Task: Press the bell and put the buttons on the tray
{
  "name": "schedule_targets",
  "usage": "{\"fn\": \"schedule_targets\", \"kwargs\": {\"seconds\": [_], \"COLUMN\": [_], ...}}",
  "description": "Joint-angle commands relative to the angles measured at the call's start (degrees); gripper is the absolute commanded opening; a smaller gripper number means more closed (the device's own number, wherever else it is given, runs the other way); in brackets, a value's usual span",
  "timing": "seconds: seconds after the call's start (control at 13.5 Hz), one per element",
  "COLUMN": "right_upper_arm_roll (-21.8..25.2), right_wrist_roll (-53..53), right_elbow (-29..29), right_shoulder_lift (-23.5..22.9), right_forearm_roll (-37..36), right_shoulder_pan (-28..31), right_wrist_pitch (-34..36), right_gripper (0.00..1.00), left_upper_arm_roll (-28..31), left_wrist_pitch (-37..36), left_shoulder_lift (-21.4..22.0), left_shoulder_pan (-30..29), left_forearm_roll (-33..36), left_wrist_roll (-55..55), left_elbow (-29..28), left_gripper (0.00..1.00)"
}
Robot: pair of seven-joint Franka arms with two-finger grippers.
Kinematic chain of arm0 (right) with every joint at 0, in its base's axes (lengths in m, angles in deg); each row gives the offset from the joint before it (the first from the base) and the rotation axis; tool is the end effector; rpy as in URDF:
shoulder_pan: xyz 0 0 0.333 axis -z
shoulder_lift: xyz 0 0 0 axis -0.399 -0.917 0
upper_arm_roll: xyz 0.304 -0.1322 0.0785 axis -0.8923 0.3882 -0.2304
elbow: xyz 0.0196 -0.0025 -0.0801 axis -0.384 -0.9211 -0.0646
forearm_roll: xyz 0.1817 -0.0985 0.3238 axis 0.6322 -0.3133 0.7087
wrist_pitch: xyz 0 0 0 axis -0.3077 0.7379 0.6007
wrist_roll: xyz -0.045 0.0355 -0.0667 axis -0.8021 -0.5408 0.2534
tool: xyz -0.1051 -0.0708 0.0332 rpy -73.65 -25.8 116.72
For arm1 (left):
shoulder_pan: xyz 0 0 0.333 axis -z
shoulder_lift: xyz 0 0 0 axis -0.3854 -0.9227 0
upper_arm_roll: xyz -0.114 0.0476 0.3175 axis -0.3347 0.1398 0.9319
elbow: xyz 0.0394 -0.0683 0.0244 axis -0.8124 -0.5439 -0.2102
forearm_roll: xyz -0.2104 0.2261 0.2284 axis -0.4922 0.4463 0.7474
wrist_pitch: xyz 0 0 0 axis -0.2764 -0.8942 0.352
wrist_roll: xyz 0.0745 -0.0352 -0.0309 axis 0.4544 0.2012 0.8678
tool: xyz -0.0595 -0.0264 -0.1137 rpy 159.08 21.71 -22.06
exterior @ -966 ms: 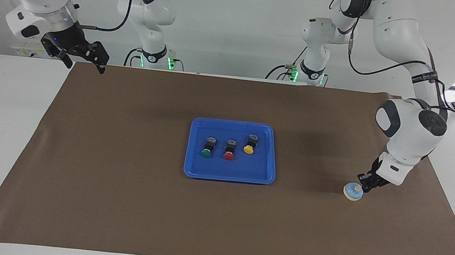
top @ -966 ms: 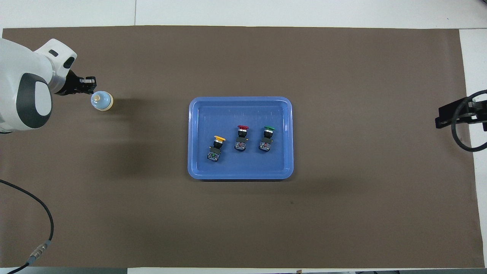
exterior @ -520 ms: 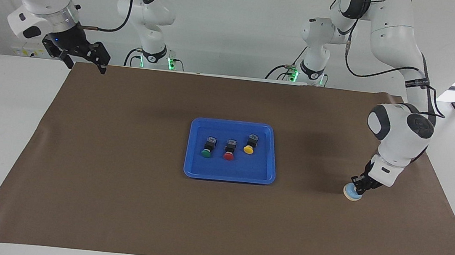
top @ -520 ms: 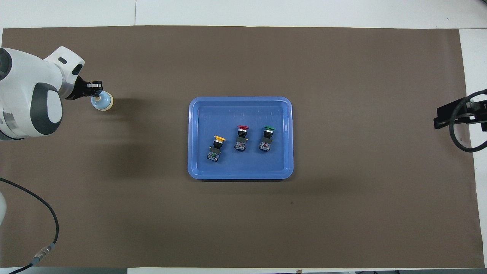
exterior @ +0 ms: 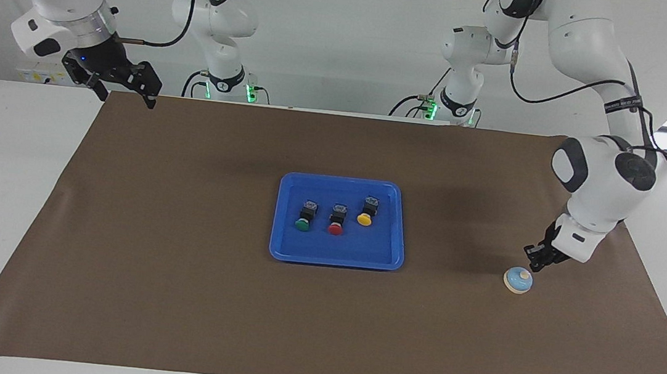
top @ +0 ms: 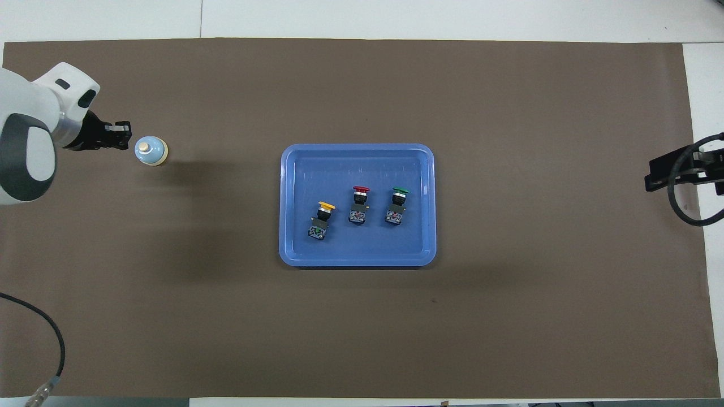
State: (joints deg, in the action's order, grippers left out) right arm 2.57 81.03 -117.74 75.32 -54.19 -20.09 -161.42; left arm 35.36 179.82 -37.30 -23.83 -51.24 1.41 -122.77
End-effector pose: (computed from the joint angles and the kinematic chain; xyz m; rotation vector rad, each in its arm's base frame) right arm 0.5329 -0.0232 0.6320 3.1145 -0.1356 -0.1821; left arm 0.6444 0.0115 0.4219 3.1197 0.1669 0.1231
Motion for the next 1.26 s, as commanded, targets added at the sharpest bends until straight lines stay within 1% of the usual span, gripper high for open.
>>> {"fn": "schedule_targets", "kwargs": {"seconds": [0.0, 0.07, 0.15, 0.22, 0.3, 0.37, 0.52, 0.67, 0.74, 0.97, 1.11, 1.19], "right_upper_arm_roll": [-0.61, -0.61, -0.61, -0.61, -0.61, -0.61, -0.61, -0.61, -0.61, -0.61, -0.7, -0.7], "right_wrist_roll": [-1.01, -1.01, -1.01, -1.01, -1.01, -1.01, -1.01, -1.01, -1.01, -0.92, -1.01, -1.01], "right_elbow": [-1.7, -1.7, -1.7, -1.7, -1.7, -1.7, -1.7, -1.7, -1.7, -1.7, -1.7, -1.7], "right_shoulder_lift": [1.45, 1.45, 1.45, 1.45, 1.45, 1.45, 1.45, 1.45, 1.45, 1.45, 1.53, 1.53], "right_forearm_roll": [0.28, 0.28, 0.28, 0.28, 0.28, 0.28, 0.28, 0.28, 0.28, 0.28, 0.28, 0.28], "right_shoulder_pan": [0.8, 0.8, 0.8, 0.8, 0.8, 0.8, 0.8, 0.8, 0.8, 0.8, 0.62, 0.62], "right_wrist_pitch": [-0.26, -0.26, -0.26, -0.26, -0.26, -0.26, -0.26, -0.26, -0.26, -0.26, -0.17, -0.17], "right_gripper": [1.0, 1.0, 1.0, 1.0, 1.0, 1.0, 1.0, 1.0, 1.0, 1.0, 1.0, 1.0], "left_upper_arm_roll": [-0.04, -0.04, -0.04, -0.04, -0.04, -0.12, -0.21, -0.47, -0.56, -0.56, -0.65, -0.74], "left_wrist_pitch": [-8.8, -11.61, -14.07, -16.62, -19.43, -21.81, -26.03, -26.67, -26.49, -28.85, -30.0, -30.18], "left_shoulder_lift": [10.64, 13.8, 16.27, 18.38, 20.32, 21.73, 23.41, 23.77, 23.42, 20.79, 20.51, 20.51], "left_shoulder_pan": [-0.25, -0.25, -0.25, -0.16, 0.1, 0.36, 0.54, 0.63, 0.72, 0.98, 1.68, 1.69], "left_forearm_roll": [-0.42, -0.42, -0.42, -0.42, -0.51, -0.6, -0.51, -0.6, -0.69, -1.13, -1.13, -1.13], "left_wrist_roll": [0.11, 0.2, 0.2, 0.37, 0.46, 0.46, 0.11, 0.2, -0.06, -0.06, -0.15, -1.98], "left_elbow": [-1.9, -1.9, -1.98, -1.9, -1.9, -1.9, -1.81, -1.98, -1.81, 1.96, 2.58, 2.58], "left_gripper": [0.0, 0.1, 0.34, 0.53, 0.86, 1.0, 1.0, 1.0, 1.0, 1.0, 1.0, 1.0]}}
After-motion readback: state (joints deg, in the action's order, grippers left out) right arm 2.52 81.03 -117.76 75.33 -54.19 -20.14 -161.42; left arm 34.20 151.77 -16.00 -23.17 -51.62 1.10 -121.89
